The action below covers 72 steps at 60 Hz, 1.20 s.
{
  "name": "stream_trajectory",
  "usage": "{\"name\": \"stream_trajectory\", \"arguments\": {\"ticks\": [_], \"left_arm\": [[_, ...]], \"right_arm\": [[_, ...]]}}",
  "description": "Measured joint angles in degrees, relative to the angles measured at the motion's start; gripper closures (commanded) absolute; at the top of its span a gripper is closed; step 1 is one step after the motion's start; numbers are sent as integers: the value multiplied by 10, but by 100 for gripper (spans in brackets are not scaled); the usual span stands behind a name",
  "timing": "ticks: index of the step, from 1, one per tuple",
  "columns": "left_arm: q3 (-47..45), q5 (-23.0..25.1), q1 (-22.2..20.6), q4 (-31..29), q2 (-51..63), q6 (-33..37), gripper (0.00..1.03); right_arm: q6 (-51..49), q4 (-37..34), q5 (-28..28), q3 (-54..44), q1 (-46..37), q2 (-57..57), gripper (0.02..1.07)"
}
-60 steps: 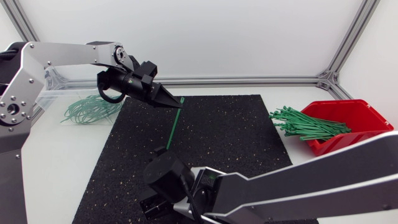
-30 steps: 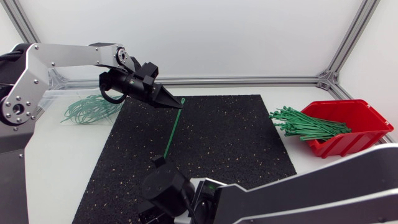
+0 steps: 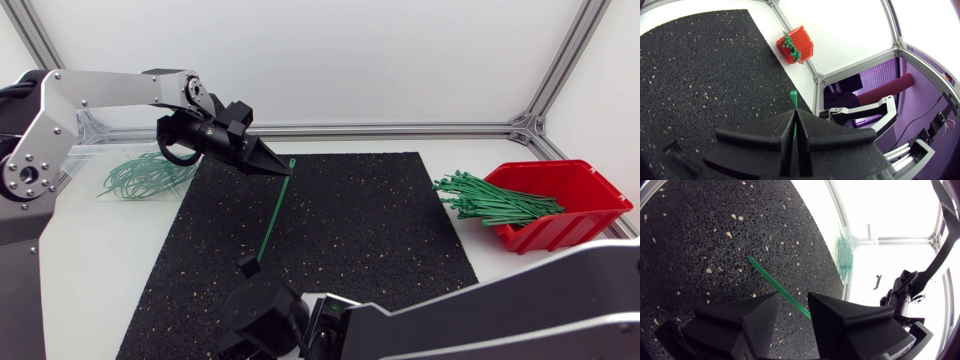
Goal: Take a green cable tie from the red box, thread the tail through the head to close it, then place it in the transparent bin on the left.
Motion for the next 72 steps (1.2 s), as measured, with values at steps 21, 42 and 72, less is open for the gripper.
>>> {"name": "stream_trajectory", "arguments": {"ticks": [21,42,72], "left_arm": [[2,0,0,-4,0,2,100],[11,0,0,-4,1,2,100],[11,2,-1,-6,12,7,100]], "right_arm": [[-30,32,2,-1,5,20,71],[-36,47,2,-10,5,16,75],[-36,47,-29,-14,1,-13,85]]}}
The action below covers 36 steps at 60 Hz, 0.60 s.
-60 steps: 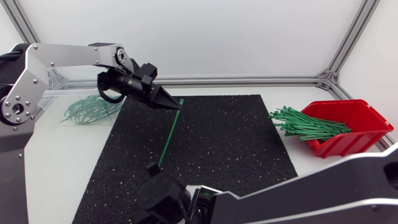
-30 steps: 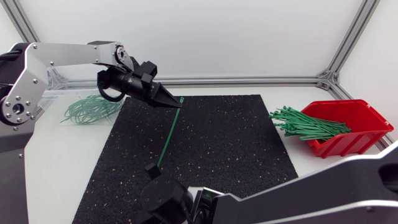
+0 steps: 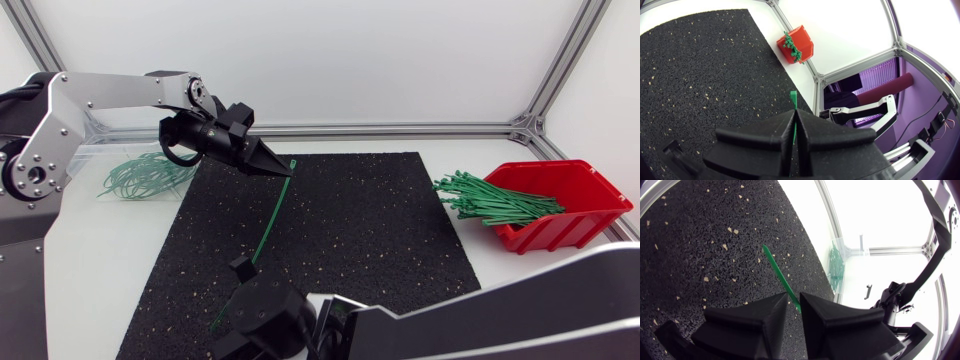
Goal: Take a green cable tie from the red box, thread the tail through the head to close it, then place it in the transparent bin on the left.
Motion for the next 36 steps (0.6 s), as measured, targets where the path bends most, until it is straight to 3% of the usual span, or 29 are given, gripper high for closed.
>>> {"name": "stream_trajectory", "arguments": {"ticks": [30,34,36], "left_arm": [[0,0,-3,-3,0,2,100],[0,0,-3,-3,0,2,100],[0,1,-4,-3,0,2,100]], "right_arm": [[0,0,-11,0,-2,0,85],[0,0,-15,0,-5,0,80],[0,0,-16,0,-6,0,72]]}}
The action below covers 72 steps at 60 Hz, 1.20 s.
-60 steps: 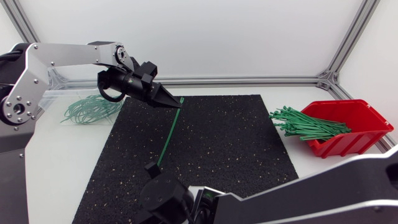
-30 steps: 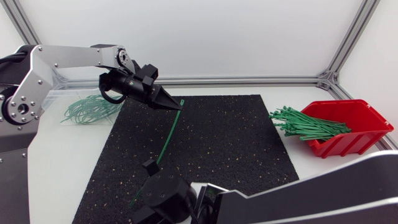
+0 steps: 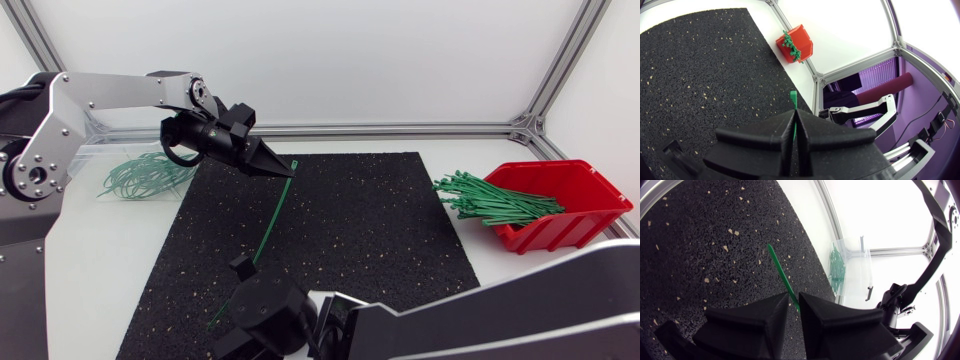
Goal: Take a green cable tie from the red box, thread the tail through the head to close it, then place it in the transparent bin on the left.
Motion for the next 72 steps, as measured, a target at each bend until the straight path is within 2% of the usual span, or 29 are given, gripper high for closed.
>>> {"name": "stream_trajectory", "arguments": {"ticks": [1,3,8,13,18,37,54,66,72], "left_arm": [[0,1,0,0,0,0,100],[0,2,0,0,0,0,100],[0,4,1,-5,0,0,100],[0,8,3,-9,0,0,100],[0,11,4,-10,0,0,100],[0,14,7,-30,0,-29,100],[0,15,7,-30,-2,-48,100],[11,15,7,-30,-2,-57,100],[12,15,7,-30,-2,-59,100]], "right_arm": [[0,0,-1,0,-1,0,63],[0,-2,-1,0,-3,0,55],[0,-7,-1,-1,-7,0,26],[0,-19,0,-10,-12,-2,18],[-4,-26,0,-25,-22,-9,15],[-31,-21,0,-42,-67,-49,14],[-39,-2,-3,-42,-71,-49,15],[-43,37,-2,-41,-47,-22,40],[-47,49,-3,-39,-45,-10,46]]}}
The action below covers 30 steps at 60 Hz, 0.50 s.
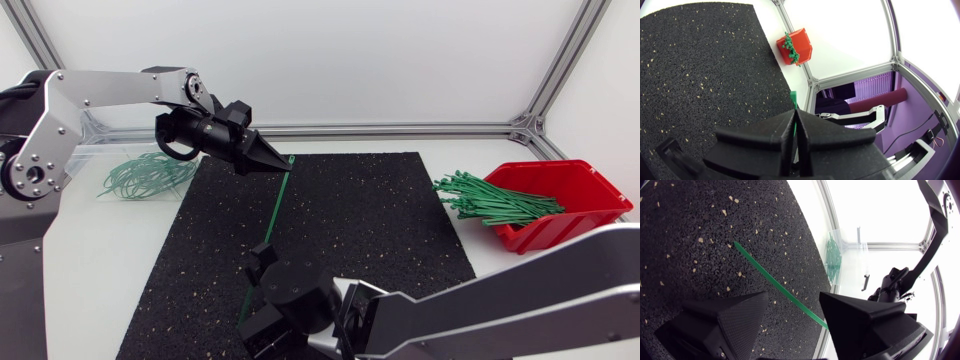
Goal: Take a green cable tie from the red box, thread the tail through the head to close it, then place it in the transparent bin on the left.
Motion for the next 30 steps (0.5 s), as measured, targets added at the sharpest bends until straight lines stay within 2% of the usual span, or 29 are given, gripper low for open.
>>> {"name": "stream_trajectory", "arguments": {"ticks": [9,11,14,17,30], "left_arm": [[0,0,0,0,0,0,100],[0,0,0,0,0,0,100],[0,0,0,0,0,0,100],[2,0,0,0,0,0,100],[10,0,7,-5,0,0,100]], "right_arm": [[-5,26,-2,9,-5,11,59],[-8,31,-2,13,-8,12,66],[-11,35,-4,15,-10,12,66],[-13,35,-5,17,-13,12,74],[-17,35,-14,17,-14,8,75]]}}
